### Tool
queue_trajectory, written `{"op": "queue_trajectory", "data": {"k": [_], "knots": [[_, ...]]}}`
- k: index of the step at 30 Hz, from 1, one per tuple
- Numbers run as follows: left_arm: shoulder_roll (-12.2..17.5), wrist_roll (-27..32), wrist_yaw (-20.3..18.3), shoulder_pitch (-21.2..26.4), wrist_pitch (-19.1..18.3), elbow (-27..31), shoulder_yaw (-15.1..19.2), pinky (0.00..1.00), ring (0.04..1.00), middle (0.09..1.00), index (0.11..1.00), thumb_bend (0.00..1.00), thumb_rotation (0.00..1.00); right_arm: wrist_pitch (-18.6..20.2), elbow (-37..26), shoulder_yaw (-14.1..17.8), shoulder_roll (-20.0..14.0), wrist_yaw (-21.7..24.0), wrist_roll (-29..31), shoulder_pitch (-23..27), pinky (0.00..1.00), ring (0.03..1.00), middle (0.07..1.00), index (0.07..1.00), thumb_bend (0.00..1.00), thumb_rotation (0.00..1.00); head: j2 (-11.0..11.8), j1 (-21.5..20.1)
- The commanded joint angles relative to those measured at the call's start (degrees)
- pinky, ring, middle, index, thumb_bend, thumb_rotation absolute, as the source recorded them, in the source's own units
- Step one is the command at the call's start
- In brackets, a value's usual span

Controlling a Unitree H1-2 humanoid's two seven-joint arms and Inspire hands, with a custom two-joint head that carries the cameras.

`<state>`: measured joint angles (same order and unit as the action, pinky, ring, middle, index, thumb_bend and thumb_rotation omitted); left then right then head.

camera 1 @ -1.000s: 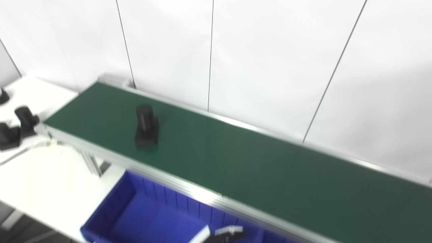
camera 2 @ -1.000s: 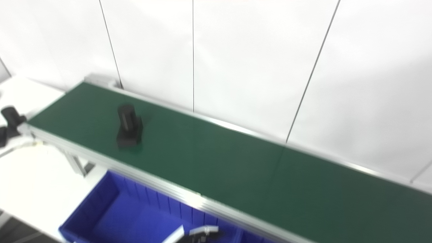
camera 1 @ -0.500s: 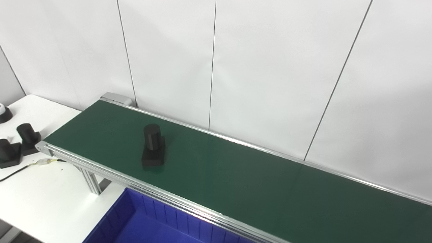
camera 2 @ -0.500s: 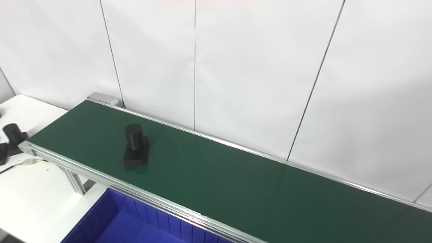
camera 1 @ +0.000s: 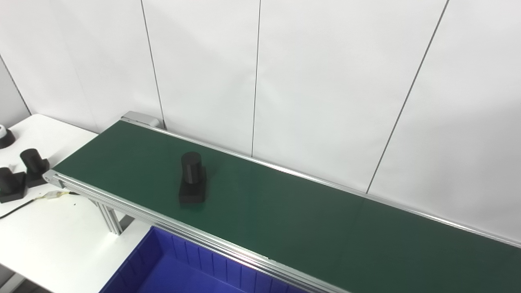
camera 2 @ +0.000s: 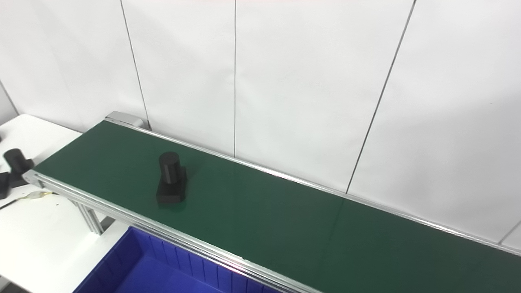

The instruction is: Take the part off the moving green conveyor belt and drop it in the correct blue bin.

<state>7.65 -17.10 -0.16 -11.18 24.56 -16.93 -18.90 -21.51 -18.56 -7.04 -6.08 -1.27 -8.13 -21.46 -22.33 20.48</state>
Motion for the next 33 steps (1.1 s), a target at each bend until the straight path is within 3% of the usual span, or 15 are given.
{"op": "queue_trajectory", "data": {"k": [1, 6, 14, 26, 33], "knots": [[0.0, 0.2, 1.3, 1.3, 2.3, 0.5, -0.4, 0.74, 0.808, 0.836, 0.808, 0.93, 0.19, 1.8, -4.5, 0.7, 0.2, 0.7, 0.6, 1.9, 0.61, 0.721, 0.781, 0.828, 0.89, 0.00, 0.1, 0.2], [-0.3, -0.5, 1.8, 1.6, 2.3, 0.2, -0.5, 0.73, 0.801, 0.833, 0.814, 0.94, 0.22, 5.0, -7.6, 1.7, 0.7, 1.3, -0.3, 5.1, 0.60, 0.705, 0.771, 0.810, 0.92, 0.00, 0.1, 0.1], [-0.2, -0.6, 3.0, 2.6, 2.3, -0.9, -1.3, 0.73, 0.800, 0.836, 0.813, 0.93, 0.19, 9.0, -9.7, 1.9, 0.4, 2.6, -0.1, 9.5, 0.59, 0.709, 0.775, 0.818, 0.92, 0.05, 0.4, 0.4], [-0.5, -0.5, 3.6, 3.7, 2.3, -2.5, -1.8, 0.72, 0.800, 0.835, 0.814, 0.94, 0.16, 13.5, -7.0, 0.4, 0.9, 5.1, -1.5, 18.2, 0.64, 0.752, 0.814, 0.869, 0.87, 0.27, 0.9, -0.1], [-0.7, -0.2, 3.7, 4.1, 2.3, -2.9, -2.0, 0.72, 0.797, 0.831, 0.806, 0.95, 0.18, 18.2, -5.6, -0.3, 1.0, 6.7, -3.4, 23.6, 0.62, 0.747, 0.812, 0.871, 0.88, 0.26, 0.8, -0.1]]}}
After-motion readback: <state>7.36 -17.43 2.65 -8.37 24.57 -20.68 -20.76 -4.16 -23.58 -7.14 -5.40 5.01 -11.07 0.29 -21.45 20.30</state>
